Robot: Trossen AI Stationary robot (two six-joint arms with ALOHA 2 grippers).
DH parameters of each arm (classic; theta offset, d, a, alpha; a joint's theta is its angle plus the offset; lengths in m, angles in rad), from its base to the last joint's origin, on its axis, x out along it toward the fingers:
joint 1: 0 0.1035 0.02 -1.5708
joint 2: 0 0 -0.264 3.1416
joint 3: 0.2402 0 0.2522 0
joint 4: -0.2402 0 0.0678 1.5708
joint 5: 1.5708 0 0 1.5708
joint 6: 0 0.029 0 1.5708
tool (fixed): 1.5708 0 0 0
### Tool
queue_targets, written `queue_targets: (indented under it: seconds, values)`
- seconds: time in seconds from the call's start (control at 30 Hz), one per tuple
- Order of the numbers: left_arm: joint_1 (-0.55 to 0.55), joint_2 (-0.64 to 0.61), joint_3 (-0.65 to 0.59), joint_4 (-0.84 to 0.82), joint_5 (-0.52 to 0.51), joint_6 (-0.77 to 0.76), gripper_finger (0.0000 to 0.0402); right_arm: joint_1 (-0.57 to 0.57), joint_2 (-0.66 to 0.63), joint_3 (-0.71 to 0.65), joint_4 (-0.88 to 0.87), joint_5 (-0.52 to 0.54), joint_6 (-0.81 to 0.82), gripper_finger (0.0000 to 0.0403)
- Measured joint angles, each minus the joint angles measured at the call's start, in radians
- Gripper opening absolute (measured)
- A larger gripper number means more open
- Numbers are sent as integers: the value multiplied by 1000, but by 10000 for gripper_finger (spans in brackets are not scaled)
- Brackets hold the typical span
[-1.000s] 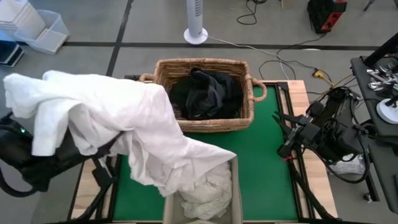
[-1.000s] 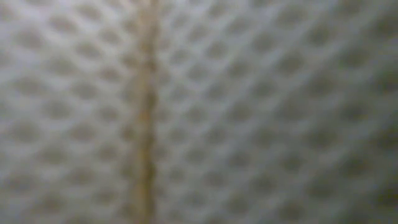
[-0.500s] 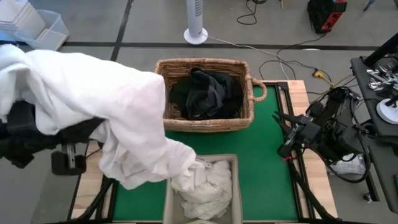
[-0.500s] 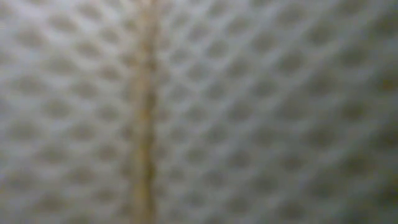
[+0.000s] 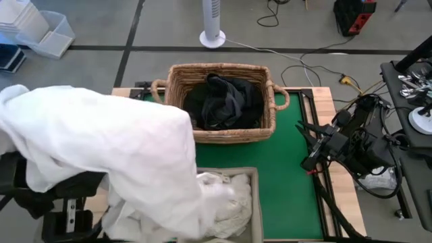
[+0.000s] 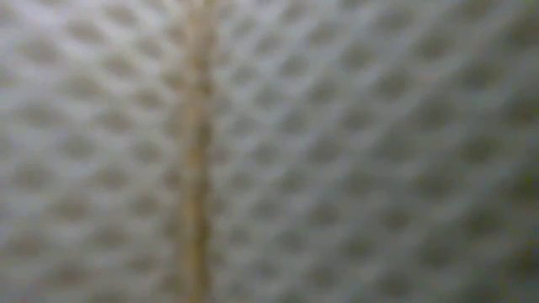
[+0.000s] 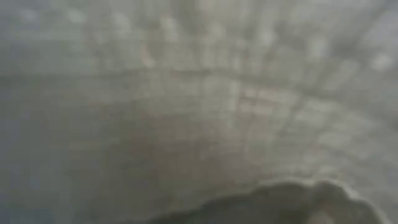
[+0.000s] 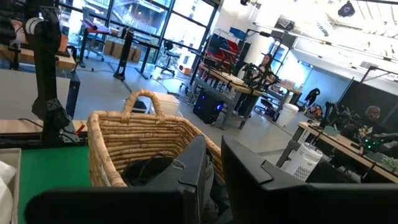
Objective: Sort clothes
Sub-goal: Put the white shirt into the white laundry organizer
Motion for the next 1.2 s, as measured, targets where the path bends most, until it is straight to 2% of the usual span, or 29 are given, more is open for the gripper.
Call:
queue_targets:
  seconds: [0.1,0.27,0.5,0.57,0.7,0.93,1.2]
  values:
    - [3,18,0,90,16,80,4,0,0,0,0,0,4,43]
    - [15,32,0,93,-22,105,4,0,0,0,0,0,5,45]
    - [66,62,0,88,-176,126,4,0,0,0,0,0,7,45]
    - [80,72,-1,87,-192,125,4,0,0,0,0,0,6,44]
    - [101,94,-1,88,-175,102,4,0,0,0,0,0,7,43]
    - [116,127,-1,88,-56,18,4,0,0,0,0,0,5,43]
    - [158,141,-2,88,-55,-17,4,0,0,0,0,0,14,41]
